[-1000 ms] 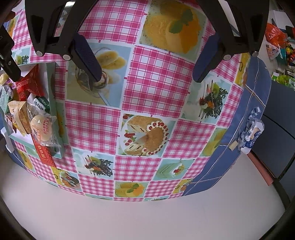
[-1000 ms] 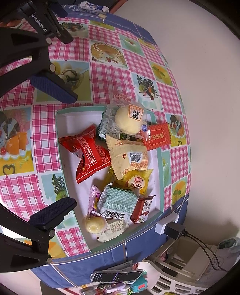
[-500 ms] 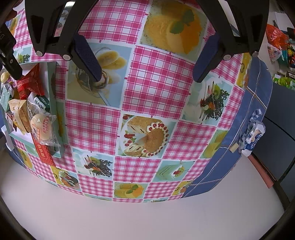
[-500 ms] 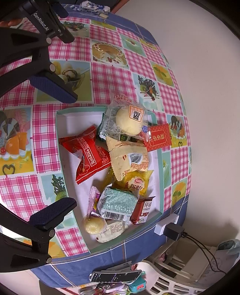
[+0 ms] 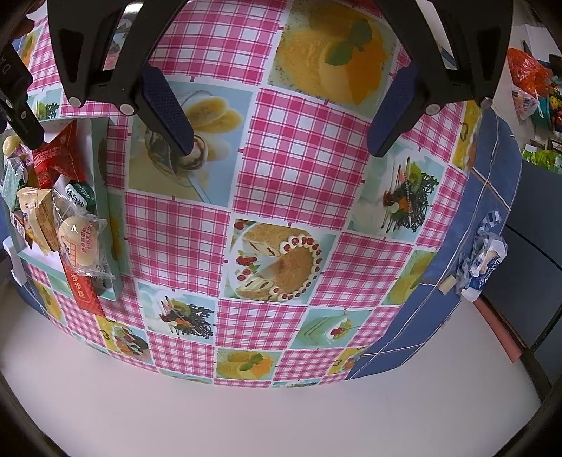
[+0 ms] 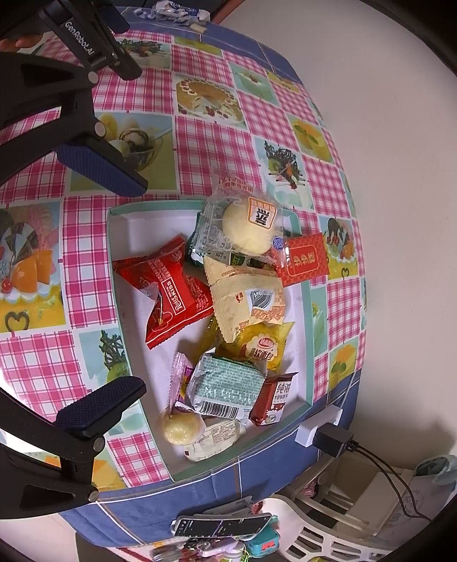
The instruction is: Organize snacks
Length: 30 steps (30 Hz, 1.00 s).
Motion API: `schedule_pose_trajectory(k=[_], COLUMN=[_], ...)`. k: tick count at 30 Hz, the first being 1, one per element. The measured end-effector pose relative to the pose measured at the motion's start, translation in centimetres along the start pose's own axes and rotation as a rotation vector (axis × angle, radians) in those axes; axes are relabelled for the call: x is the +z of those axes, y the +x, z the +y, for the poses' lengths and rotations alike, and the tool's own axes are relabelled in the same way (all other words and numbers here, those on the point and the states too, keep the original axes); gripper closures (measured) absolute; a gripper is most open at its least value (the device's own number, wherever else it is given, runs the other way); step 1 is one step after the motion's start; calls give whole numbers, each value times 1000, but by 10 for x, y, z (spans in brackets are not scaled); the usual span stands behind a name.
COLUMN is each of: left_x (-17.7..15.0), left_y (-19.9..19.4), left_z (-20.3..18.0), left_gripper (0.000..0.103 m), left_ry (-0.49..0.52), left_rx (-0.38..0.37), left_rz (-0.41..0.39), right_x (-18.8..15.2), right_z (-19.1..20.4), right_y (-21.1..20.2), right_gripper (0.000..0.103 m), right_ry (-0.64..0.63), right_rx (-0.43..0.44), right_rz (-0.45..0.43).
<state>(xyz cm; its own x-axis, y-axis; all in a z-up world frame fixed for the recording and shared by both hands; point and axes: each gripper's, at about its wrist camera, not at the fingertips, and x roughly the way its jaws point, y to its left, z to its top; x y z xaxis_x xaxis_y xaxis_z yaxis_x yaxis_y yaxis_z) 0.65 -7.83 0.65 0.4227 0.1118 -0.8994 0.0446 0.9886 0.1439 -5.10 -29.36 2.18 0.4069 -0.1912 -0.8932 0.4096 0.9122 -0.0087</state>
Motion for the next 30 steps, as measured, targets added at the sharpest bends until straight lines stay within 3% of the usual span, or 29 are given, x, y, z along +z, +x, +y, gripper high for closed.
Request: schedule_pose_trajectory(k=[30], left_x=[-1], left_y=[2], left_z=[1], left_gripper=[4], left_ry=[-11], left_rx=[-2], left_rz=[9], right_x=[-1], right_z=[-3], right_y=[4], right_gripper=[0], right_ry=[10], right_rx=[-1], right_rz=[20])
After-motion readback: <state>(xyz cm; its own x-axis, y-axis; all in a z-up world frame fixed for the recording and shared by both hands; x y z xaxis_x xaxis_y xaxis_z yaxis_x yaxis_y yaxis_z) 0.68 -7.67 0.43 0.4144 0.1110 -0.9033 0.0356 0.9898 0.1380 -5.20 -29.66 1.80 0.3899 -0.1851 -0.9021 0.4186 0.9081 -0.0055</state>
